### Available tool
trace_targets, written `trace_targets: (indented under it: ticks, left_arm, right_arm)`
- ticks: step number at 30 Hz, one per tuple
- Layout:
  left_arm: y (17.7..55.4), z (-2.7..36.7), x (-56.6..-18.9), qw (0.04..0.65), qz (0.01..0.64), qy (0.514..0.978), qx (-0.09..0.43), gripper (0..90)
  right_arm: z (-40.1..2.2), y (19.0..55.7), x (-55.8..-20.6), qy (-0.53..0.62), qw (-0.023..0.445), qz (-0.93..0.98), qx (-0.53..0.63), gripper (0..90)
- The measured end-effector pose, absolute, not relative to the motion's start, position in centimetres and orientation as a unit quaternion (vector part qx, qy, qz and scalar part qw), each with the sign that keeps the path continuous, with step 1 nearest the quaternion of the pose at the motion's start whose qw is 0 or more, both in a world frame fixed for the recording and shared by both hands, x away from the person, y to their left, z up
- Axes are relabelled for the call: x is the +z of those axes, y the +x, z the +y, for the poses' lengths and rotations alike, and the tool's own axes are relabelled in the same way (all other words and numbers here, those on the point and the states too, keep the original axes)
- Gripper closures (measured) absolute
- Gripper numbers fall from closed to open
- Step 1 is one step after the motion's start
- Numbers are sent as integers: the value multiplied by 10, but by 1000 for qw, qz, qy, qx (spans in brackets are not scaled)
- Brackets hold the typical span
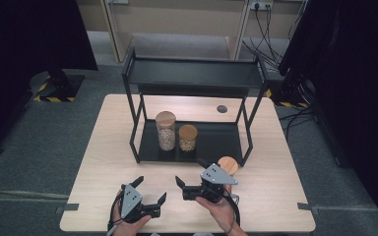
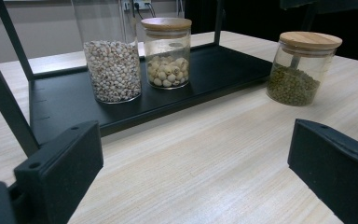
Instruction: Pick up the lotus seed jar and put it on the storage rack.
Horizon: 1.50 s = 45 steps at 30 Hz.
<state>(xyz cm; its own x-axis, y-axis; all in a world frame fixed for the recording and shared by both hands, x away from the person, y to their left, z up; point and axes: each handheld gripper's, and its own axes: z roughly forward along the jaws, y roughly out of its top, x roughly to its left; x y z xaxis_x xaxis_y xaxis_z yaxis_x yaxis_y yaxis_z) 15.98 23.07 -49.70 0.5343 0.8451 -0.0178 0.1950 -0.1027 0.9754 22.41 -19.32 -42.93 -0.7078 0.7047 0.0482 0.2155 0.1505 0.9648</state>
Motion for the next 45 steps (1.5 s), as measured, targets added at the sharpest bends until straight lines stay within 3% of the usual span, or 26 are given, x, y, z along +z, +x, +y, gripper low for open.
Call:
trace_targets:
  ticks: [45]
  left_arm:
    - [161,230,-498,548,387,680,295,26]
  right_arm:
    - [-214,203,-467,306,167,746,567,49]
